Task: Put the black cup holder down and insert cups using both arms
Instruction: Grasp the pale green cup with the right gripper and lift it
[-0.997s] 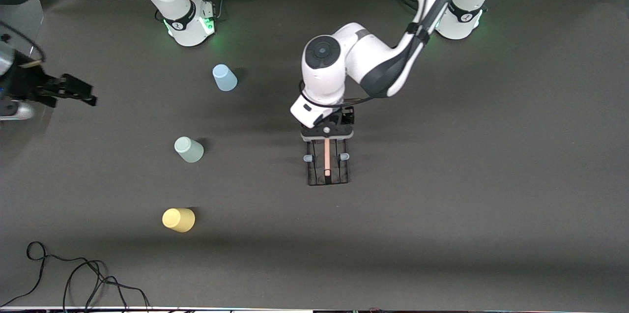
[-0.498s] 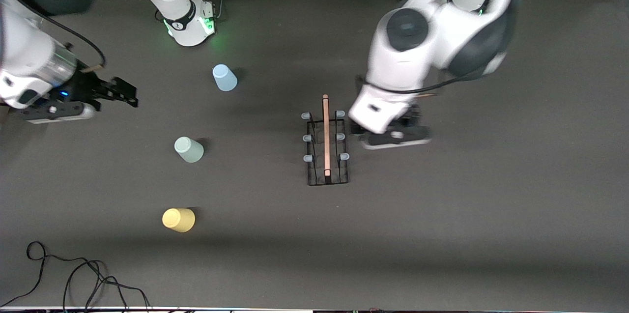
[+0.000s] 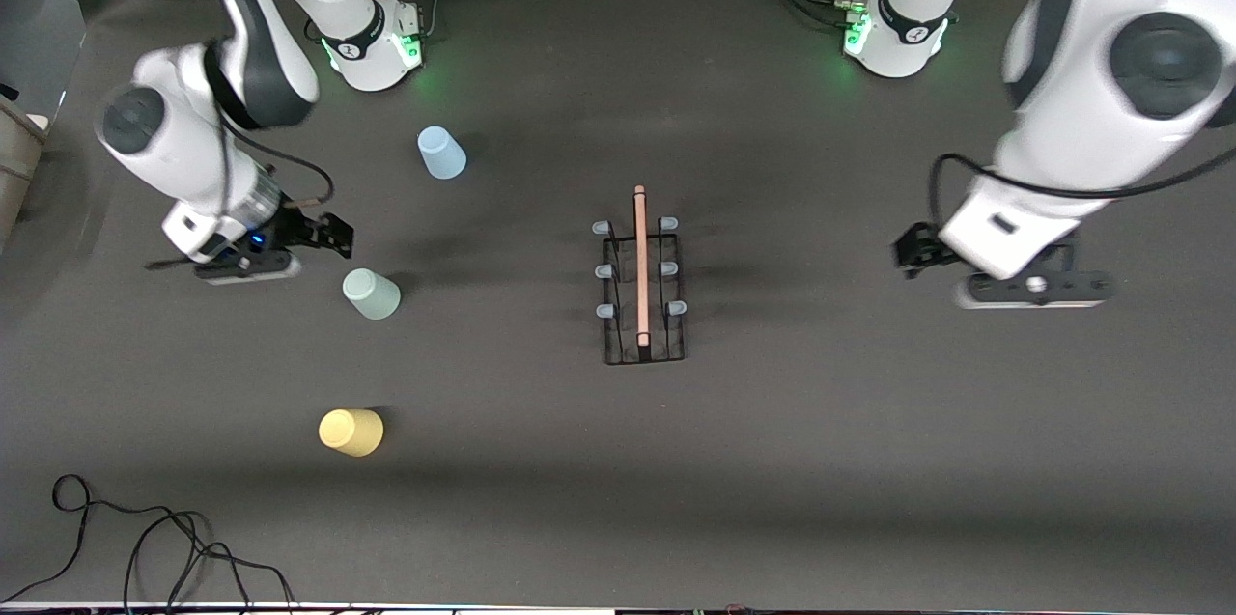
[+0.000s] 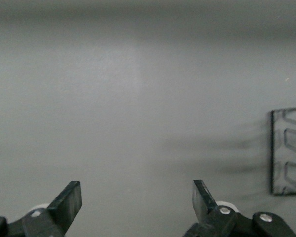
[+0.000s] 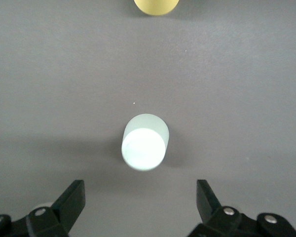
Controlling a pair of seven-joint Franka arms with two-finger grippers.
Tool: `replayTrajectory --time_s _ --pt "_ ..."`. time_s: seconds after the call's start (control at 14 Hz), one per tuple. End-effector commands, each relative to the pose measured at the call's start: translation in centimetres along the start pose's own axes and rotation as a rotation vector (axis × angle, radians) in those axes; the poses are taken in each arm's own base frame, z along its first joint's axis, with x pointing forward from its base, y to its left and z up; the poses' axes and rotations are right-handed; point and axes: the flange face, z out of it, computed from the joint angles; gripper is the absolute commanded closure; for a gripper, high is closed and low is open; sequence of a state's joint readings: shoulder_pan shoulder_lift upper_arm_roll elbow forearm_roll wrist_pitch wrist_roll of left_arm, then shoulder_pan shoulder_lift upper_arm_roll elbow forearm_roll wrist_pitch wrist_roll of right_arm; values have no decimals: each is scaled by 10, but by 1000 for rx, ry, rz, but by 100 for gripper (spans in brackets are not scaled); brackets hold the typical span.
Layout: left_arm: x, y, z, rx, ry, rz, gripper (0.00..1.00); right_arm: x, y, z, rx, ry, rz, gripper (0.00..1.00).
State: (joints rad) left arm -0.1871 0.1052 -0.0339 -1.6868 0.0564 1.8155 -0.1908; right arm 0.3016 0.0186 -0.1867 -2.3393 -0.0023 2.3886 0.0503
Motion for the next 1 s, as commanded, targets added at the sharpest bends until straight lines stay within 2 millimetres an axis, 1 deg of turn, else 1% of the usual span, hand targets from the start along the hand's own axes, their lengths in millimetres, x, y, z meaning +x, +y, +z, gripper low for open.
replayTrajectory --time_s 0.0,0.14,0.28,0.36,0.43,0.5,0.57,0.64,0.78,0.85,0.93 --pt "-38 -42 -7 -13 -28 78 0 5 -11 50 -28 18 -32 0" --pt "-53 -77 -10 -11 -30 95 0 0 -10 74 -34 32 -34 0" --pt "-63 -90 -20 -9 -14 89 0 -2 -9 94 -41 29 -35 0" --pt "-65 -94 -25 -8 -3 81 0 -3 -8 99 -43 28 -34 0" --pt "-67 -96 -33 -8 14 77 0 -2 -8 102 -44 31 -33 5" --pt "-69 -97 -37 -7 17 76 0 -3 -8 102 -44 30 -35 41" --pt "-71 -98 -40 -7 22 78 0 -2 -8 100 -44 28 -33 71" --pt "-71 -98 -41 -7 25 84 0 -2 -8 96 -42 25 -32 77" --pt "-72 -108 -45 -13 26 95 0 0 -9 62 -29 27 -16 80" --pt "-73 -108 -46 -13 19 95 0 2 -10 36 -18 29 -13 81" --pt "-73 -108 -47 -13 19 95 0 4 -9 3 -7 27 -8 84"
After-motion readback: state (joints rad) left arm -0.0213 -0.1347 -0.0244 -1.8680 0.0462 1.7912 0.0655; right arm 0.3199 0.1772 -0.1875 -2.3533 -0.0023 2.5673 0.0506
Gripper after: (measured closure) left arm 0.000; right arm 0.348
